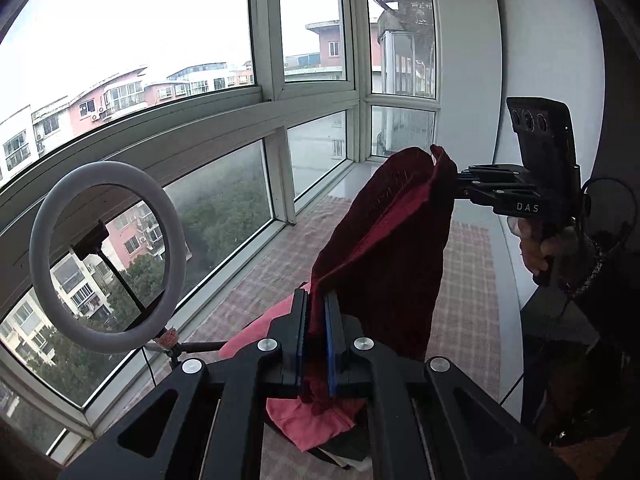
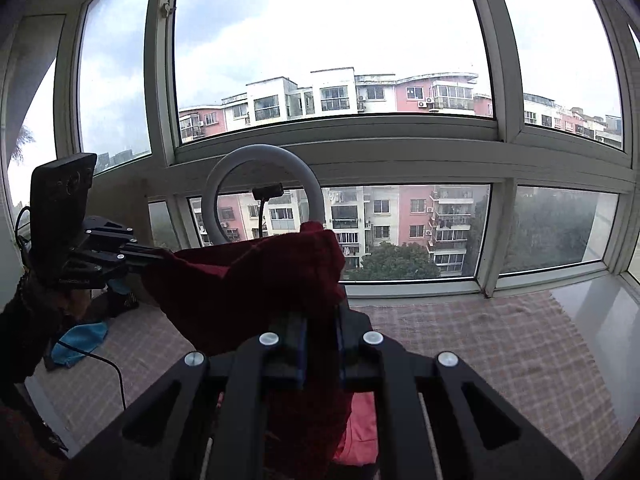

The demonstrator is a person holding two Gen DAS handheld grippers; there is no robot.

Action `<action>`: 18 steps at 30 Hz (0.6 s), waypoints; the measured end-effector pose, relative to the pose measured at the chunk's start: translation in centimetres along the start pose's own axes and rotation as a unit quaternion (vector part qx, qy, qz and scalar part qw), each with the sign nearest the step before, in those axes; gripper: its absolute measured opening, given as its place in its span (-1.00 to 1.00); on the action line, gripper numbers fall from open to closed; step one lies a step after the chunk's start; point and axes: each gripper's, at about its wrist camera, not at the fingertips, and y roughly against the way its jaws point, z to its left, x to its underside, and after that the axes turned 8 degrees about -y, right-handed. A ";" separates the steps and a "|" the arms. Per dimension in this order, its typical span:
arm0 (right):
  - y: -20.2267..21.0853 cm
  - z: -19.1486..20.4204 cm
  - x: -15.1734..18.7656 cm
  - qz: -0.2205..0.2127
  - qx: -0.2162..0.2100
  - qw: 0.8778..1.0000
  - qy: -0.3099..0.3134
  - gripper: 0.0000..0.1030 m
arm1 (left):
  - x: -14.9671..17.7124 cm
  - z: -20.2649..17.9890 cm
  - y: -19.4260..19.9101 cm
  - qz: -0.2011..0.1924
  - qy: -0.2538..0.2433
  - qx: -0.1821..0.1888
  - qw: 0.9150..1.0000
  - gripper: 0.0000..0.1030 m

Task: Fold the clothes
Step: 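Lift the garment with both grippers and carry it to the clothes stack, then lower the garment onto the pink top and open both grippers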

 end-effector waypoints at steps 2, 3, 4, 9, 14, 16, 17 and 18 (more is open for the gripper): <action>1.5 0.8 -0.1 -0.003 0.004 1.000 0.010 -0.80 | -0.5 -0.5 0.8 -0.001 -0.006 -0.003 1.000 -0.86; 1.3 0.8 -0.3 0.002 0.006 1.000 0.009 -0.80 | -0.7 -0.4 0.9 0.001 -0.003 -0.003 1.000 -0.86; 0.8 0.6 -0.5 0.010 0.008 1.000 0.007 -0.80 | -0.7 -0.2 0.6 0.002 -0.002 -0.004 1.000 -0.86; -6.5 -1.5 -0.4 0.091 0.043 0.995 0.013 -0.80 | 0.8 3.2 -5.9 0.060 0.013 -0.032 0.998 -0.86; -18.0 -5.6 1.7 0.195 0.071 0.978 -0.007 -0.80 | 4.5 7.7 -16.3 0.152 0.038 -0.031 0.987 -0.86; -21.5 -7.5 2.7 0.229 0.065 0.971 -0.031 -0.80 | 5.8 9.0 -19.2 0.173 0.044 -0.025 0.984 -0.86; -22.8 -8.4 3.1 0.243 0.063 0.967 -0.044 -0.80 | 6.4 9.6 -20.7 0.184 0.047 -0.022 0.982 -0.86; -23.8 -9.2 3.5 0.255 0.058 0.964 -0.055 -0.80 | 6.8 10.0 -21.5 0.190 0.050 -0.020 0.980 -0.86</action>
